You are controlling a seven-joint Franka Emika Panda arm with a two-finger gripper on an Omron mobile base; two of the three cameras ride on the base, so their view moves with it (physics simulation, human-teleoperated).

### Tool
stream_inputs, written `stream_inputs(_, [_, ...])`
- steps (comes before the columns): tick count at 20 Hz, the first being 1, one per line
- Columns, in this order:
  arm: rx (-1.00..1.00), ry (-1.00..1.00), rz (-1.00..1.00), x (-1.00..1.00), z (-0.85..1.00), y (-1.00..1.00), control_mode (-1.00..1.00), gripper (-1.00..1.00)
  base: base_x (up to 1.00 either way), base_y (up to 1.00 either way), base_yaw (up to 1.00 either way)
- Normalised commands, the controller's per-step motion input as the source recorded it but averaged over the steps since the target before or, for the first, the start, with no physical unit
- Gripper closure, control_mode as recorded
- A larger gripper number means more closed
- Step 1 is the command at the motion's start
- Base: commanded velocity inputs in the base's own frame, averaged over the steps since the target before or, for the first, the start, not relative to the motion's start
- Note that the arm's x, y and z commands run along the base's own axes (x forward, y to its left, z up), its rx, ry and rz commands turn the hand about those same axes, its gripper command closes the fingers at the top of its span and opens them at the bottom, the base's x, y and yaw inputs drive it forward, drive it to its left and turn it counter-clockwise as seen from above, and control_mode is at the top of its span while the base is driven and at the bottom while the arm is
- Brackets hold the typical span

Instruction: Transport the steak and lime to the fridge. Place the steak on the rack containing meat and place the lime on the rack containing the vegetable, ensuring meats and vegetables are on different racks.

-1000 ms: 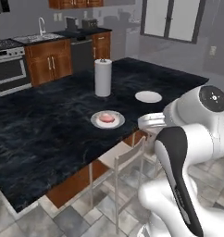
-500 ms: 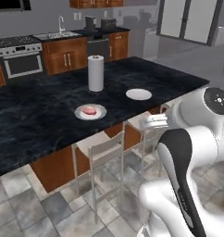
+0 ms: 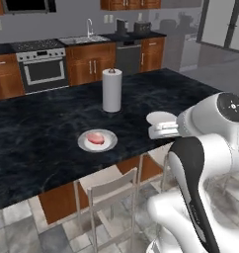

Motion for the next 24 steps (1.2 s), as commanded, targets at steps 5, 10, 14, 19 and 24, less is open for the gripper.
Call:
stream_inputs(5, [0.00, 0.00, 0.00, 0.00, 0.00, 0.00, 1.00, -1.00, 0.99, -0.10, 0.22])
stream_inputs(10, [0.00, 0.00, 0.00, 0.00, 0.00, 0.00, 1.00, -1.00, 0.71, 0.37, 0.09])
stream_inputs(14, [0.00, 0.00, 0.00, 0.00, 0.00, 0.00, 1.00, -1.00, 0.05, 0.34, 0.06])
stream_inputs(19, [0.00, 0.00, 0.00, 0.00, 0.00, 0.00, 1.00, -1.00, 0.62, 0.13, 0.19])
stream_inputs(24, [0.00, 0.00, 0.00, 0.00, 0.00, 0.00, 1.00, -1.00, 0.81, -0.09, 0.49])
